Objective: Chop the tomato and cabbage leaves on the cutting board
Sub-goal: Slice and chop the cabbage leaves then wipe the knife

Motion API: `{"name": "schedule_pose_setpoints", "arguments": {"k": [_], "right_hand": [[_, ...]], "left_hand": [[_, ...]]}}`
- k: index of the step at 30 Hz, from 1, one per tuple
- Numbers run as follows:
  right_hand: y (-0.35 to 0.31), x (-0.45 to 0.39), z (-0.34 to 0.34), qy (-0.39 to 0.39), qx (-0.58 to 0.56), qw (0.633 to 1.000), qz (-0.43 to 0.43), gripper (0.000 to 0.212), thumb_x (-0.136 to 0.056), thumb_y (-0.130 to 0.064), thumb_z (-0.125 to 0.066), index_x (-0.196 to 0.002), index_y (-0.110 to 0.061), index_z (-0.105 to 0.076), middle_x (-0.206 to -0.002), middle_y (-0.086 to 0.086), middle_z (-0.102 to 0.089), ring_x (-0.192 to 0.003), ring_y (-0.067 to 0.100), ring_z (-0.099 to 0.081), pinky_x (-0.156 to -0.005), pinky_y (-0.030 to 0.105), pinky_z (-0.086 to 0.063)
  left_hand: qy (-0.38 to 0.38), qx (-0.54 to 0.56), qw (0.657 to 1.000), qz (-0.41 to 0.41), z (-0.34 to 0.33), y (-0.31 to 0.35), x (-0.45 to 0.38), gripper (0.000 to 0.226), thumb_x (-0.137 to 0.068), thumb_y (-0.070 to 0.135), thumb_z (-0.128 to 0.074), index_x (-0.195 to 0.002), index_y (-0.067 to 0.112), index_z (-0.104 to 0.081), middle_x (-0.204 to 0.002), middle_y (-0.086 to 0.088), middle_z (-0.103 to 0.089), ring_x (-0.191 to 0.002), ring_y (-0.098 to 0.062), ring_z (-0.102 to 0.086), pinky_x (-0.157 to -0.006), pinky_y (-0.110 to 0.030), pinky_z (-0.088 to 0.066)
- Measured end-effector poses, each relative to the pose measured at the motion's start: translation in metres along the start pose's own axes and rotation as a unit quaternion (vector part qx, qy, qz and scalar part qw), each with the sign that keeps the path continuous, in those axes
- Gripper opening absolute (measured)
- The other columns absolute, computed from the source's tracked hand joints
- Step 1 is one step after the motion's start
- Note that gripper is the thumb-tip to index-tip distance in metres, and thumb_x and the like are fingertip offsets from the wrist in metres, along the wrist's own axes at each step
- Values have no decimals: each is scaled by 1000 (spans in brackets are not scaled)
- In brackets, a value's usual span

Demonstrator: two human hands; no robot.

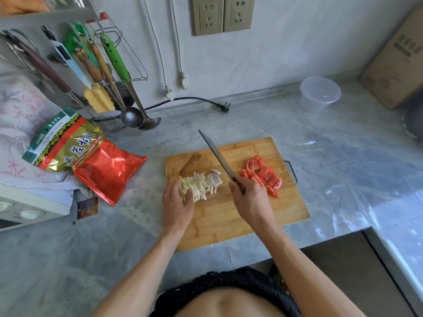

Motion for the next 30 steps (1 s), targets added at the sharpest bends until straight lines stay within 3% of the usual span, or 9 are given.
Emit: {"name": "schedule_pose_setpoints", "arguments": {"k": [5,8,11,17,22,25,27,28,30], "right_hand": [[7,-4,-31,-26,21,999,-34,25,-99,-36,-51,-95,-18,-68,-62,4,-64,-55,30,-59,-51,42,-51],[9,14,-41,-58,20,998,-20,24,-100,-31,-52,-86,-16,-64,-55,-2,-56,-44,18,-49,-45,31,-38],[6,28,-42,-89,-11,996,-6,24,-100,-26,-55,-82,-14,-63,-50,-8,-47,-40,10,-39,-43,22,-32],[14,13,-18,-66,-90,993,-29,22,-100,-24,-58,-87,-13,-71,-51,-8,-49,-42,7,-36,-43,22,-31],[11,20,-27,-138,-63,988,9,27,-101,-25,-58,-81,-9,-66,-55,-4,-52,-44,6,-38,-44,22,-32],[8,23,-24,-158,-79,984,9,24,-101,-26,-58,-81,-16,-67,-57,-2,-55,-46,6,-41,-45,26,-36],[7,19,-15,-141,-104,984,-17,18,-100,-26,-58,-90,-22,-72,-58,4,-60,-48,9,-46,-46,33,-41],[6,15,-10,-127,-111,985,-26,17,-100,-26,-59,-99,-20,-75,-62,8,-65,-51,11,-49,-48,37,-46],[9,8,-2,-107,-116,987,-41,22,-100,-26,-59,-102,-11,-75,-70,15,-70,-56,17,-55,-56,44,-52]], "left_hand": [[57,-23,998,11,-21,12,2,53,-103,35,-37,-147,5,-36,-152,-14,-38,-145,-26,-22,-119,-46,-22],[93,6,995,25,-30,20,-3,62,-98,42,-26,-142,1,-41,-146,-19,-45,-140,-33,-33,-119,-45,-21],[73,83,994,-2,-40,24,-3,67,-98,50,-21,-147,6,-37,-150,-15,-42,-141,-29,-34,-115,-47,-30],[112,203,972,40,-29,17,-8,56,-102,42,-25,-147,13,-43,-153,-2,-40,-141,-12,-35,-118,-37,-29],[56,307,938,148,-23,28,-17,47,-105,38,-36,-138,10,-54,-139,-1,-53,-128,-11,-48,-102,-23,-39],[24,225,971,81,-6,27,-18,33,-100,27,-46,-127,15,-61,-129,-3,-62,-121,-17,-55,-100,-28,-42],[-50,116,991,37,7,23,-18,37,-93,25,-60,-129,21,-59,-120,0,-64,-115,-19,-60,-90,-20,-45],[-80,45,996,14,11,23,-19,54,-84,29,-71,-135,25,-54,-121,1,-62,-116,-20,-59,-89,-18,-45],[-129,-85,988,-9,14,25,-25,94,-64,50,-82,-145,42,-35,-138,-6,-49,-129,-27,-48,-100,-32,-46]]}}
Point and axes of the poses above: each hand's wrist, its own x-axis away from the middle knuckle, its own z-axis out of the back of the hand, y = z × x, the point moved 1 cm from there along -x, towards the middle knuckle
